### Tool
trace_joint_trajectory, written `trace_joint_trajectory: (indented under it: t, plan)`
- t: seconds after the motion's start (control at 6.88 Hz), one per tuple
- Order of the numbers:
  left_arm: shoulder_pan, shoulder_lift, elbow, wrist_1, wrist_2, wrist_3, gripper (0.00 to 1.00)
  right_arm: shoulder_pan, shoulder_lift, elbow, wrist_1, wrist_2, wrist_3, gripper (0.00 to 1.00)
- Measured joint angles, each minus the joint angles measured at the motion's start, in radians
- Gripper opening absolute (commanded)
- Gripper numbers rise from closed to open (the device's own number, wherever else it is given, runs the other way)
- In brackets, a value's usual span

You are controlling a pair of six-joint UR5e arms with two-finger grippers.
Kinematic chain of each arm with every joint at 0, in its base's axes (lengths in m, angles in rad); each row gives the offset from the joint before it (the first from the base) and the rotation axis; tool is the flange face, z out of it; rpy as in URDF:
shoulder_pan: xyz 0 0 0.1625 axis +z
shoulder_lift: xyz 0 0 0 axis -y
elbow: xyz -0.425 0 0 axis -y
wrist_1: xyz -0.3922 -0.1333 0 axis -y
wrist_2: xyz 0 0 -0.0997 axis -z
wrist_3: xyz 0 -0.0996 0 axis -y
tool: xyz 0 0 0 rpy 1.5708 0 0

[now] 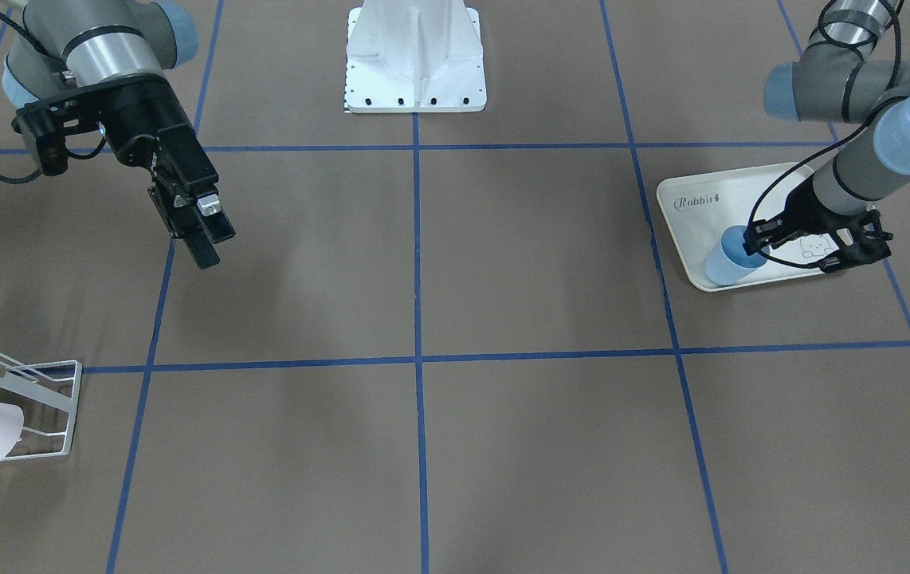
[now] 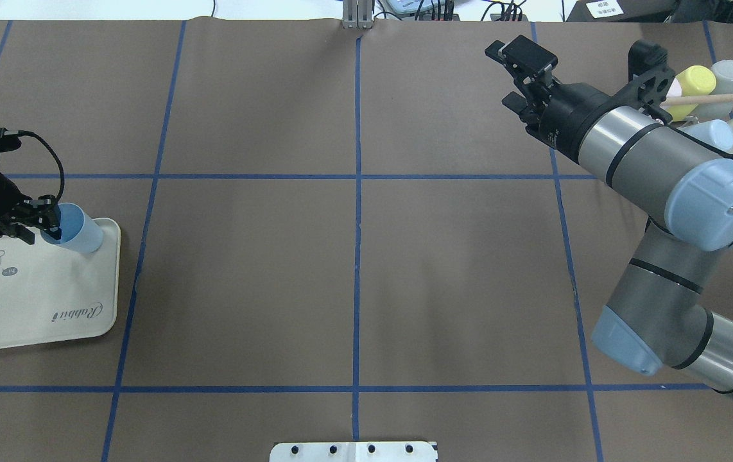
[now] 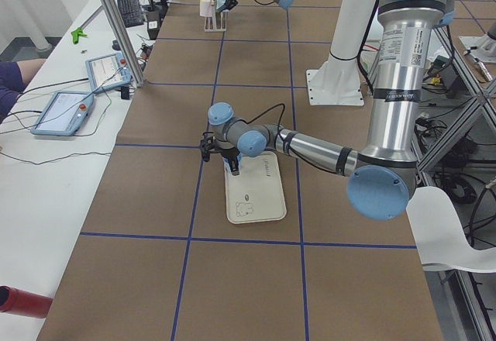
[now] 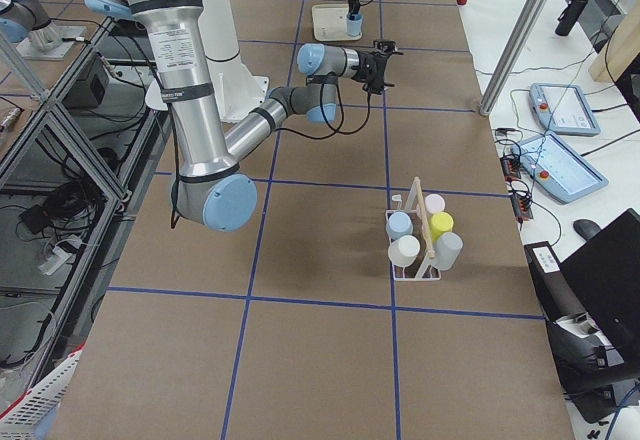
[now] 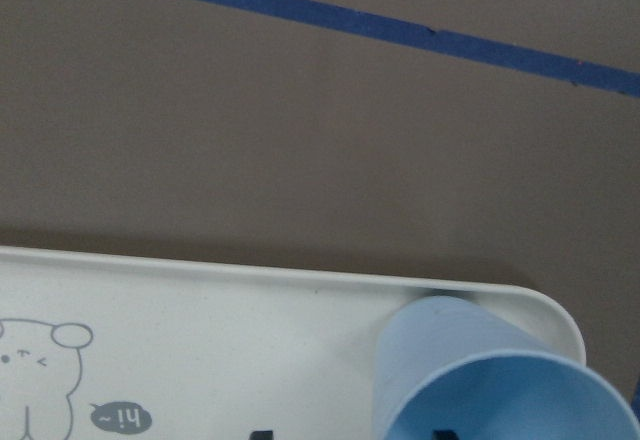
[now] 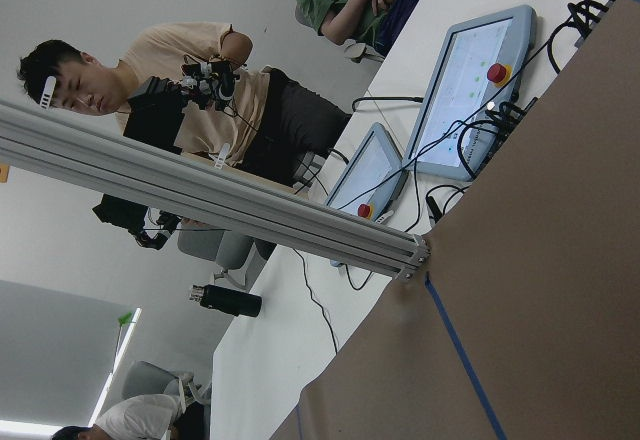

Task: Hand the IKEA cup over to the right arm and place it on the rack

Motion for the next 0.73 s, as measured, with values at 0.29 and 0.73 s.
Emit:
trace_joint_trajectory:
  t: [0.29,0.73]
  plan:
    - [-0.001,0.0,-0.019,0.003,-0.005,-0.008,0.0,0.0,-0.001,0.0,0.0,0.0,0.0,1.0]
    - [-0.061,0.011,-0.122,0.066,-0.052,-0.012,0.0,-0.008,-0.003,0.0,0.0,0.0,0.002,1.0]
